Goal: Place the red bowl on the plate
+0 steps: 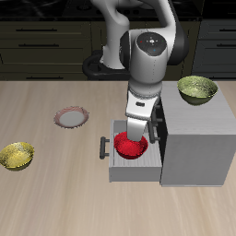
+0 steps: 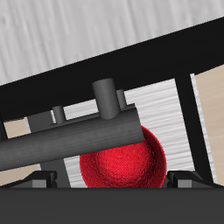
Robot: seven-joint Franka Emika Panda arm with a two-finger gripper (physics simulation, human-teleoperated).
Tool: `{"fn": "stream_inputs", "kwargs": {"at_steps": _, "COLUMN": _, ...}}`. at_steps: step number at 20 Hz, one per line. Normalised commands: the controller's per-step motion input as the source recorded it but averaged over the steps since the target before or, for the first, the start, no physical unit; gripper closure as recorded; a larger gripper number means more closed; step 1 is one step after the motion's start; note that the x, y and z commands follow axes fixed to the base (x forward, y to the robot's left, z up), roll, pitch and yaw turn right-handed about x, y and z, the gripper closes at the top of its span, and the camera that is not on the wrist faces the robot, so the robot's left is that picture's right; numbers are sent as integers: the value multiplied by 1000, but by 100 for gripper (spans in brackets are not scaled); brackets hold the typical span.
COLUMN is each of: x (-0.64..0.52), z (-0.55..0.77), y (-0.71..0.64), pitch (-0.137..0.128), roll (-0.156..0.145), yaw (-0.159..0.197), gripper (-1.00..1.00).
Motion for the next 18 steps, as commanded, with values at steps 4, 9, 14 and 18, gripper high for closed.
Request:
{"fn": "stream_inputs", "kwargs": {"at_steps": 4, "x": 5, "z": -10, "y": 88, "pitch": 1, "roll": 18, "yaw": -33, "gripper": -100}}
{"fn": "stream_inputs", "kwargs": {"at_steps": 9, "x": -170, "z": 26, "y": 235, "pitch": 16, "roll": 58, "yaw": -64, "gripper": -100}}
{"fn": "stream_inputs", "kwargs": {"at_steps": 14, "x": -283, "z": 84, "y": 144, "pitch": -63, "roll": 55, "yaw": 1, "gripper": -100}}
{"fn": "stream_inputs", "kwargs": {"at_steps": 18, "x": -255, "z": -5, "y": 13, "pitch": -13, "roll": 26, "yaw": -8, "gripper": -100}}
